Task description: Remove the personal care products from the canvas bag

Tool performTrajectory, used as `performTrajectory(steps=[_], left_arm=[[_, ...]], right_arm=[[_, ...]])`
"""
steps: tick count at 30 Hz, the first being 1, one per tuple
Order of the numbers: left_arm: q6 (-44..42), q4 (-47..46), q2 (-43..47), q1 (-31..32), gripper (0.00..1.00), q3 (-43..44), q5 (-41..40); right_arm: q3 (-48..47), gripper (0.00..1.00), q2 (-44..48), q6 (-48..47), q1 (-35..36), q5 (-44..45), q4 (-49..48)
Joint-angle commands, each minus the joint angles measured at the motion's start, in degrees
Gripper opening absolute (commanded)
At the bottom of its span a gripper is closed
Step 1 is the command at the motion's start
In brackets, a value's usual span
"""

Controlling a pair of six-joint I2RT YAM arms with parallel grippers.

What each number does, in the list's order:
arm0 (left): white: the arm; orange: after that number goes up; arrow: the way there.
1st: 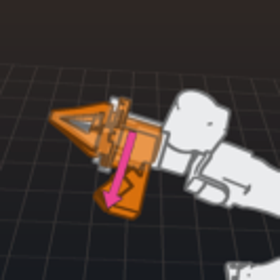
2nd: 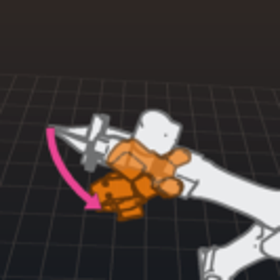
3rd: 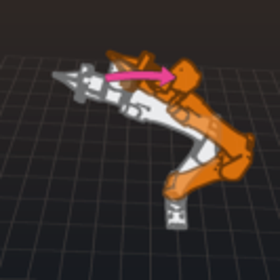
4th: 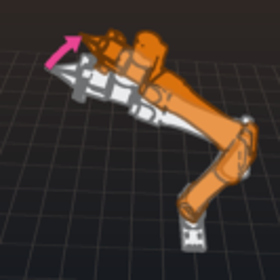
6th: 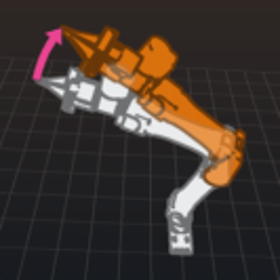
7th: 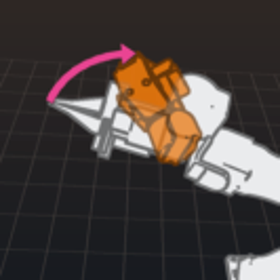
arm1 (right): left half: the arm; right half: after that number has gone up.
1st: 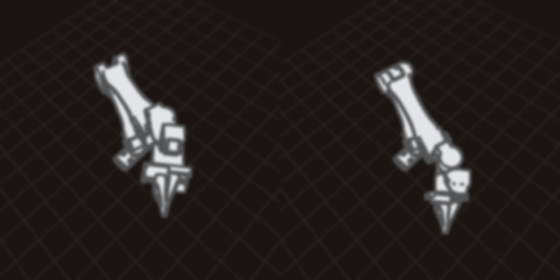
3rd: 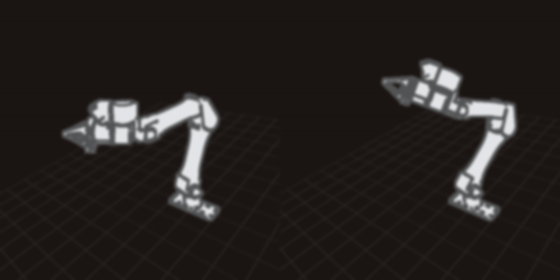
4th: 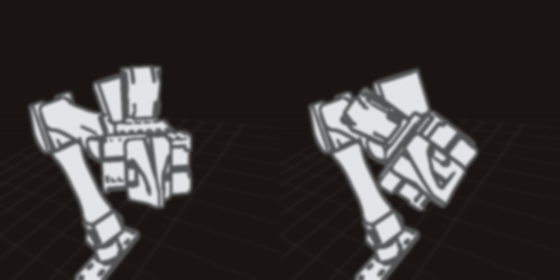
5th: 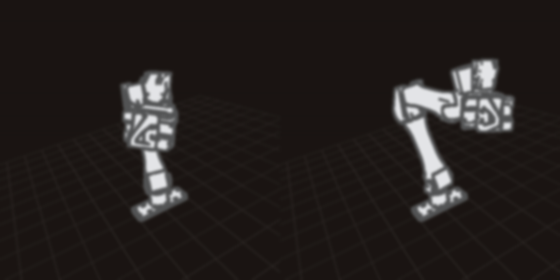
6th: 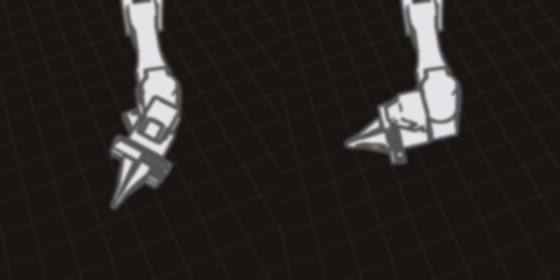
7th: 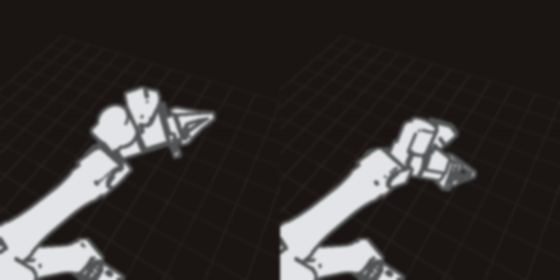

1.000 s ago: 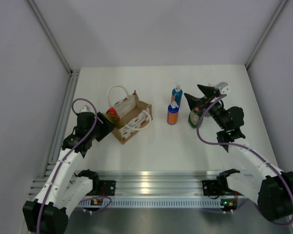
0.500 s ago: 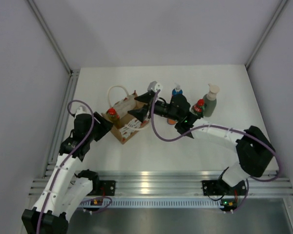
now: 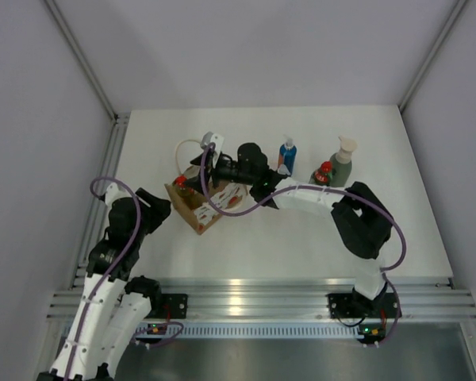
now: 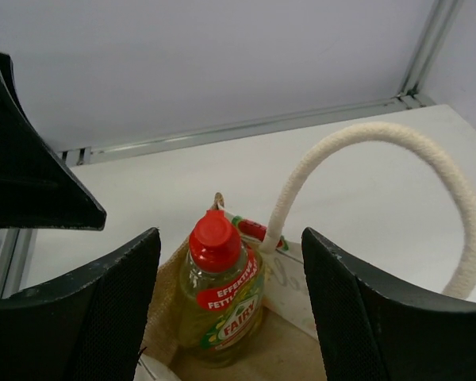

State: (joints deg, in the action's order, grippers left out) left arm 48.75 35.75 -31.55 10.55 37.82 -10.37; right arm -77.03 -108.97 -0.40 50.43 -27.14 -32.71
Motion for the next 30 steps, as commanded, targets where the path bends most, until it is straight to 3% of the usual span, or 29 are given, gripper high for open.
performTrajectory(steps=[1, 12, 17, 21, 30], left_arm=[[-4.0, 2.1, 1.7, -0.3, 0.64, 2.2, -2.5], [-10.4, 3.4, 0.5, -0.3, 0.66, 6.9, 5.2], [-13.5, 6.8, -1.1, -0.3, 0.71, 11.7, 5.5], [-17.0, 8.8, -2.1, -0.3, 0.82, 14.7, 5.0], [-19.5, 9.5, -0.8, -0.3, 0.88, 14.8, 0.7]], right_arm=[[-3.1, 0.69, -2.6, -1.4, 1.6, -4.8, -4.5], [-5.8, 0.68, -8.5, -1.4, 2.7, -8.2, -10.4], [-6.3, 0.65, -10.8, -1.4, 2.7, -8.4, -13.6], [-6.2, 0.62, -11.5, -1.2, 2.7, -8.1, -15.9], [-5.9, 0.49, -12.8, -0.6, 2.5, -8.0, -18.3]])
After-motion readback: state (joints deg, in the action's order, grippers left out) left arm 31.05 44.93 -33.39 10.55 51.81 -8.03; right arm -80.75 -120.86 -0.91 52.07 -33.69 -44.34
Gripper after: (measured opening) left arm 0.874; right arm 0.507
